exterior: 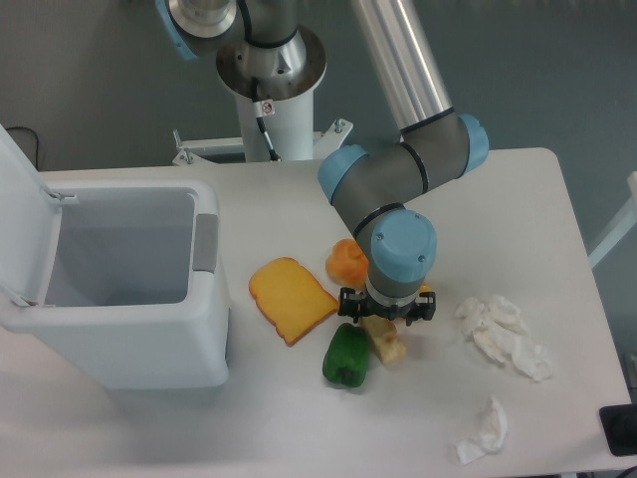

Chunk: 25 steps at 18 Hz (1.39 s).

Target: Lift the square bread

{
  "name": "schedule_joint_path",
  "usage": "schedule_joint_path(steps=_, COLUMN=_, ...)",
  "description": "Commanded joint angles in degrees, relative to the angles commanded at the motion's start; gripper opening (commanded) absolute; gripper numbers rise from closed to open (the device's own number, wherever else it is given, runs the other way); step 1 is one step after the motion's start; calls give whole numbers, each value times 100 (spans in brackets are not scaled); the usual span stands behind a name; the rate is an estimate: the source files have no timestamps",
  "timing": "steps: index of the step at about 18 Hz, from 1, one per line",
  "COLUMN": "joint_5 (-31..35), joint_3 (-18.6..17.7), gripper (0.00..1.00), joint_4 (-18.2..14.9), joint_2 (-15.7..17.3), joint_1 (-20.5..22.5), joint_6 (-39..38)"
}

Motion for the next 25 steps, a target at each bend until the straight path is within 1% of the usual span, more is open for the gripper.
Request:
schedule_joint_path(steps=4, joint_5=0, joint_3=35, gripper=90, joint_4=0, joint_2=-44, joint_1=-44, joint_6=-176)
schedule_joint_path(steps=6, joint_5=0, joint_3=35, gripper=85, joint_4=0, joint_2=-70, joint_1=-44, joint_6=-176)
schedule_joint_path(steps=10, joint_5=-9, joint_3=35, gripper=80, joint_4=0, joint_2=-79, joint_1=-53, joint_6=-176)
schedule_joint_path(steps=16, joint_5=-9, joint_3=26, gripper=65, joint_4=0, joint_2=-70, joint_1=-53, joint_6=-132)
schedule_joint_path(steps=18, joint_5=0, joint_3=35, gripper=64, joint_4=18, joint_2=-70, joint_1=-88, joint_6=-123)
schedule_joint_path(steps=20, joint_5=0, joint_3=35, gripper=62, joint_4=18, joint_2=-62, joint_1=-97, joint_6=-123)
schedule_joint_path(steps=22, joint_5=0, joint_3=35, gripper=58, joint_4=9, joint_2=-62, joint_1=-105, joint_6=-123)
schedule_joint_path(steps=25, joint_5=0, joint_3=35, gripper=54, joint_4=9, joint_2=-26, joint_1=-105, joint_6=-114)
